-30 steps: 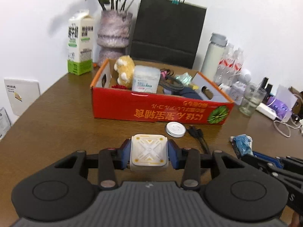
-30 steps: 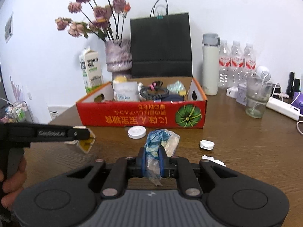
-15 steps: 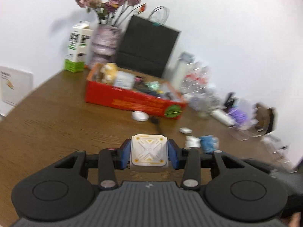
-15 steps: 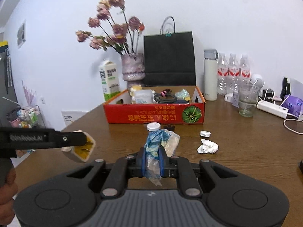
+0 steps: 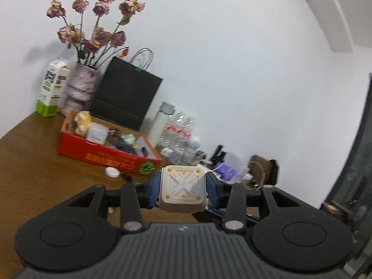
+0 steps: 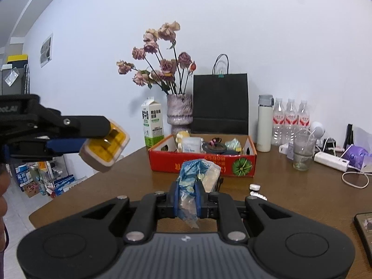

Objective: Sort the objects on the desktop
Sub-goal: 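Lift the adapter and tissue packet and carry both over the box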

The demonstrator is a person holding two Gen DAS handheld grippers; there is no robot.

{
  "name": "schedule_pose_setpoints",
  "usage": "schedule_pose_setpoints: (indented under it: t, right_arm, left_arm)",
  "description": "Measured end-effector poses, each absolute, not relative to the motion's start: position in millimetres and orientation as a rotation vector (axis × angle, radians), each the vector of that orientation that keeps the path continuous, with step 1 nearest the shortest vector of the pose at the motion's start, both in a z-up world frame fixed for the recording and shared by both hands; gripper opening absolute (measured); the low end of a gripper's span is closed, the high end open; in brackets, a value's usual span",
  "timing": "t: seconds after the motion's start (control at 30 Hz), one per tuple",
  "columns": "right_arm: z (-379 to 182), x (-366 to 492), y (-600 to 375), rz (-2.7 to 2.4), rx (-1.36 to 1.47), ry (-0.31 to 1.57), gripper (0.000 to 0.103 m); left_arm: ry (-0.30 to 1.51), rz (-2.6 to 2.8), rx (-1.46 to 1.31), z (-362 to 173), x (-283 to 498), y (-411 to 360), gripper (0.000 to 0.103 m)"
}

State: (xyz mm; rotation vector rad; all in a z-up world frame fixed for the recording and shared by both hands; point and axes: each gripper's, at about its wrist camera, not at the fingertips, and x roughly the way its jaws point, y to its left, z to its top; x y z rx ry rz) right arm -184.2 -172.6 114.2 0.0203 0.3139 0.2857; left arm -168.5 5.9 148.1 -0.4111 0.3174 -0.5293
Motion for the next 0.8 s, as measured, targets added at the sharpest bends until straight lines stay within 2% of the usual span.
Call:
schedule_pose_setpoints:
  t: [0.37,0.8]
  right_arm:
    - [107.5,-138.6,-178.4,0.267,0.021,0.357,0.013]
    - [127.9,-16.7,-193.9,0.234,-0.039,0.334,0.013]
  left_arm:
    - [0.393,-0.45,-0.39,131.4,-122.9,9.7,0.042]
    - [0.398,-0.237,-0.188,140.3,14.8,11.4,0.042]
